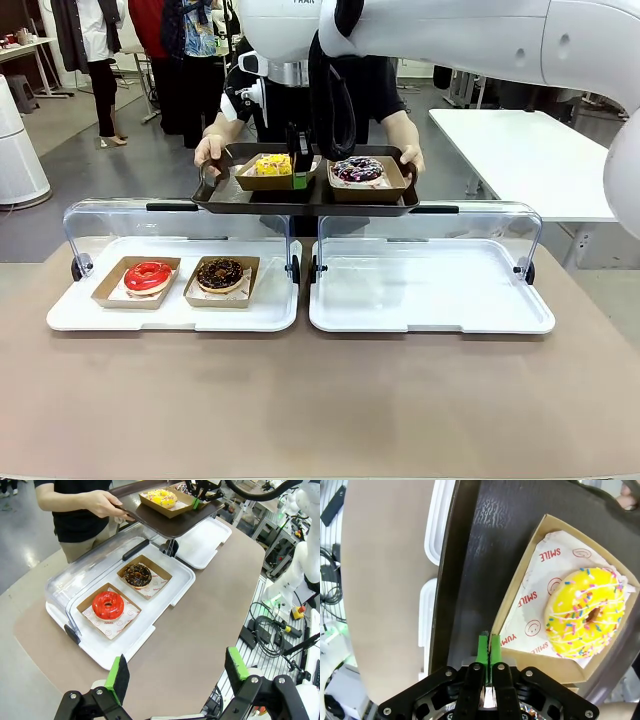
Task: Provide the desired donut to the person.
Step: Place the picked Paper togo box onto the Handle tray extended by the person.
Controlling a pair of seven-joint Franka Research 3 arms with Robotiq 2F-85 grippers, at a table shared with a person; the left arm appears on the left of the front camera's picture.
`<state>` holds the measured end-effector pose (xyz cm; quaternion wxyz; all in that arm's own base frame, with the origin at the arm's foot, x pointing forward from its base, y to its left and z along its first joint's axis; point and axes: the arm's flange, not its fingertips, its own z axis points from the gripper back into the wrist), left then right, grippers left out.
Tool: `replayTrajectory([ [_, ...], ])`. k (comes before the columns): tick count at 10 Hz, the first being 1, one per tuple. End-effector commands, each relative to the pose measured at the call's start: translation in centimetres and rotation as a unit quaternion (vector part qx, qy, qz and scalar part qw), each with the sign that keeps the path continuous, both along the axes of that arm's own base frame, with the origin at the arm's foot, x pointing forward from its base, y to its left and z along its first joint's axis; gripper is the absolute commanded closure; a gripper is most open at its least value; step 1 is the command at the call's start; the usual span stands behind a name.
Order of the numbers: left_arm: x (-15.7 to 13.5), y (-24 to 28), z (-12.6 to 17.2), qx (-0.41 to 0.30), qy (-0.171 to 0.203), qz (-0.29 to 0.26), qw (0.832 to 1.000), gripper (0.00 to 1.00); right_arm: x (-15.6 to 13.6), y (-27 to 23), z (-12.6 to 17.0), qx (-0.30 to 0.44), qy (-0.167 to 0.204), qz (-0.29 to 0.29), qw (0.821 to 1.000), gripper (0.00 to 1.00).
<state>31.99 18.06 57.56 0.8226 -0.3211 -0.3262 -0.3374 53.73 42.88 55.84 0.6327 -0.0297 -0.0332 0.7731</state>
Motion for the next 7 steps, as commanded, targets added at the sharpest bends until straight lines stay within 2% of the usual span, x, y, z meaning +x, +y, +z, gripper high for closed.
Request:
replayTrajectory([
  [1,-0.07,0.06,0.01,-0.009,-0.012,-0.005,1.0,0.0,0.85,1.04,1.06,0.001,0.008,0.02,1.0,0.69],
  [3,-0.07,0.06,0.01,-0.009,-0.012,-0.005,1.0,0.0,0.83,0.92,1.03,0.002,0.013,0.022,1.0,0.1],
  [4,-0.07,0.06,0.01,-0.009,-0.012,-0.005,1.0,0.0,0.75,0.93,1.18,0.004,0.015,0.023,1.0,0.0],
  [6,-0.07,0.06,0.01,-0.009,-0.012,-0.005,1.0,0.0,0.27,1.13,1.66,0.007,0.017,0.027,0.999,0.0],
  [7,-0.07,0.06,0.01,-0.009,-0.012,-0.005,1.0,0.0,0.24,1.19,1.72,0.007,0.018,0.016,1.0,0.03],
])
